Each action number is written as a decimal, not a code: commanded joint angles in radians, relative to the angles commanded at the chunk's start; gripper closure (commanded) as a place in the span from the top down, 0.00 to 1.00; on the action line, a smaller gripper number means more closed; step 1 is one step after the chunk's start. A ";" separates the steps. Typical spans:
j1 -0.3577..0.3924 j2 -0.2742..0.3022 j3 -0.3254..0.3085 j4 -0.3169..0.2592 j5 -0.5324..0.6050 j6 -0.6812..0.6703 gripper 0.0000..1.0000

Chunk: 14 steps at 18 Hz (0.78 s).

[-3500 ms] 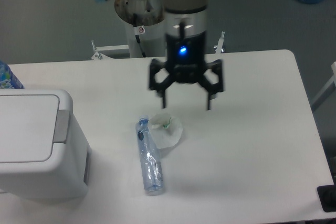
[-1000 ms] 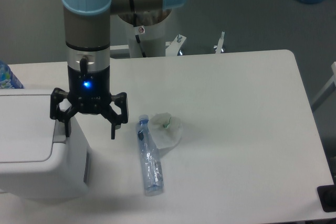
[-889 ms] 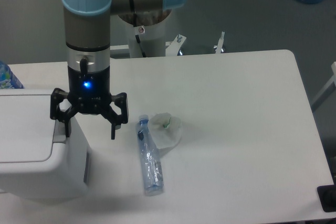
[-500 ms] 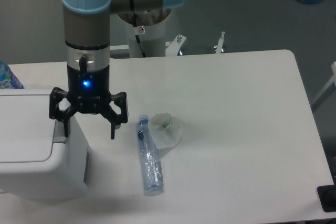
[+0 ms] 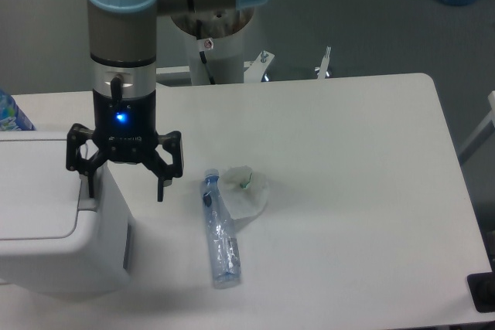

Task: Open the trash can
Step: 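Push the lid edge with the gripper to swing the lid open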

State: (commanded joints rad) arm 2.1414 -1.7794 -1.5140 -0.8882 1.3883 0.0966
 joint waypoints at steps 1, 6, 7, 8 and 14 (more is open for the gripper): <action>0.000 -0.002 0.000 0.000 0.000 0.000 1.00; 0.000 -0.006 -0.002 0.003 0.003 0.006 1.00; 0.000 -0.006 -0.003 0.003 0.003 0.006 1.00; 0.000 -0.006 -0.006 0.005 0.003 0.009 1.00; 0.000 -0.006 -0.011 0.006 0.003 0.012 1.00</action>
State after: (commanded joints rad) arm 2.1414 -1.7856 -1.5248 -0.8820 1.3913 0.1089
